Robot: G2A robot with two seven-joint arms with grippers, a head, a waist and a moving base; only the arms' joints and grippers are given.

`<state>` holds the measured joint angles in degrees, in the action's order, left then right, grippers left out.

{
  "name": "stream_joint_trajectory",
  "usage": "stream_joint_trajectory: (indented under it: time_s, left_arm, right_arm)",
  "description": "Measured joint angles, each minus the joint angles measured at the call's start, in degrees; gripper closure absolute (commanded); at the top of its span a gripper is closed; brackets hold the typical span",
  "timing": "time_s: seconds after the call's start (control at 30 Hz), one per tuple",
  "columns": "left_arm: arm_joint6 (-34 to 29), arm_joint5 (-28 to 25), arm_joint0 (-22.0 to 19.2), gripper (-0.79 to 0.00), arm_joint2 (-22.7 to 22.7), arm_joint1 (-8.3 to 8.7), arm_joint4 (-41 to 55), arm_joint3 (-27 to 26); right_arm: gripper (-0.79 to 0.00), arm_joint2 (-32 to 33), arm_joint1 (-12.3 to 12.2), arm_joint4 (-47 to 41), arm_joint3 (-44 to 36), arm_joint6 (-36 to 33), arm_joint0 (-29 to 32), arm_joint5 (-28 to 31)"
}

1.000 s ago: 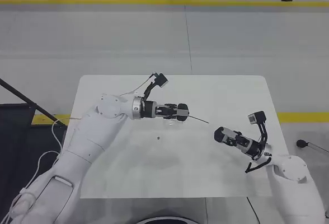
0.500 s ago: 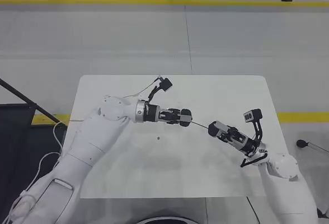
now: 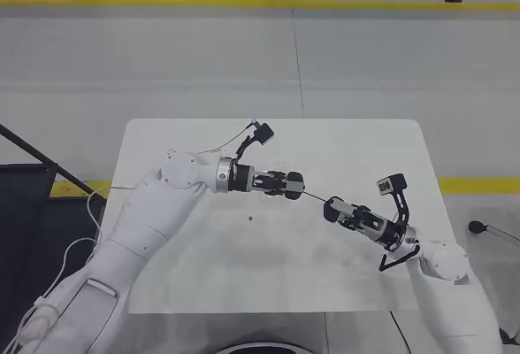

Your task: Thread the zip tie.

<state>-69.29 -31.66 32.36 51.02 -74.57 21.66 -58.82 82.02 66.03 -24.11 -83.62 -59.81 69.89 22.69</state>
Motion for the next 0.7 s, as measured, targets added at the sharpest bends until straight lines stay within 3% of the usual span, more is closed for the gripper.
stream_joint_trajectory:
  time_s: [0.2,0.7]
  left_arm:
    - [-0.37,-0.1,-0.35,0.0,-0.45,-0.23,0.17,0.74]
    - [-1.75,-0.45,-0.88,0.0,-0.87,-0.54,0.74,1.78]
  right_arm:
    - [-0.209,-0.46,-0.14,0.07,-0.33,0.21,-0.05,0.28]
    - [-0.249,-1.44,-0.5,1.04,-0.62,1.58,-0.23,0.02]
